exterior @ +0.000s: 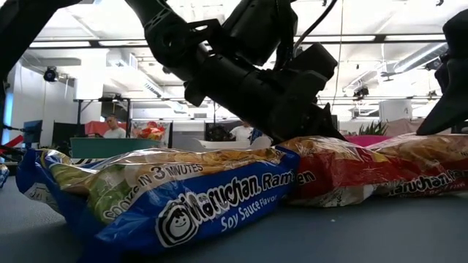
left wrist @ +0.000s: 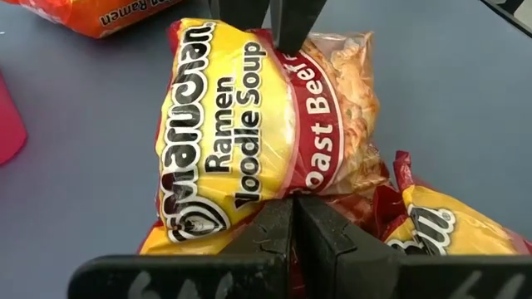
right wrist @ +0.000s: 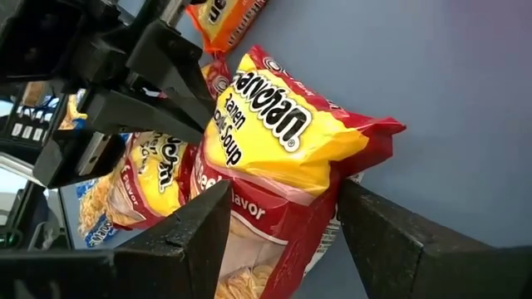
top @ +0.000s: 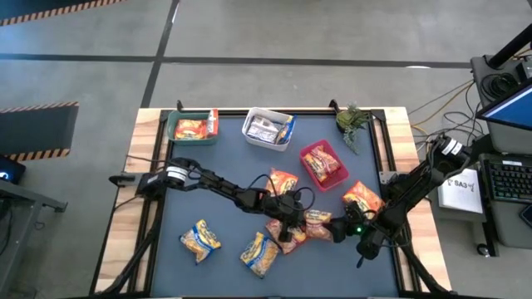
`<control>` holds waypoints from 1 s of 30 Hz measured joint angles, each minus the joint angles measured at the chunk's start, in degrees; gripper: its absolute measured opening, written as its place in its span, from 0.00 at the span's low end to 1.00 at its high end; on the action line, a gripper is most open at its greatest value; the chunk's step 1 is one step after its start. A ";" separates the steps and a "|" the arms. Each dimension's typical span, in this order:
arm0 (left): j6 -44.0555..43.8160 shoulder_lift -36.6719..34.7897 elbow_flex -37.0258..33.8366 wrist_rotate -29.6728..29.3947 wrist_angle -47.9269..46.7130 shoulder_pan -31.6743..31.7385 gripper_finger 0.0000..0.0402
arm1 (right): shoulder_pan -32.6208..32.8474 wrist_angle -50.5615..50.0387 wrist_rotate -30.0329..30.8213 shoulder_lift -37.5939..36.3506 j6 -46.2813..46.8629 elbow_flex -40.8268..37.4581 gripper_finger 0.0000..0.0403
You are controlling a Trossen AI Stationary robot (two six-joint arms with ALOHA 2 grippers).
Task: Sort Maruchan noodles
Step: Put the red noodle pack into the pink bin
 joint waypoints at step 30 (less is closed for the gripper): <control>-3.71 -0.20 -2.43 -0.76 -2.77 0.00 0.00 | 0.01 1.71 -2.94 4.20 4.14 0.16 0.78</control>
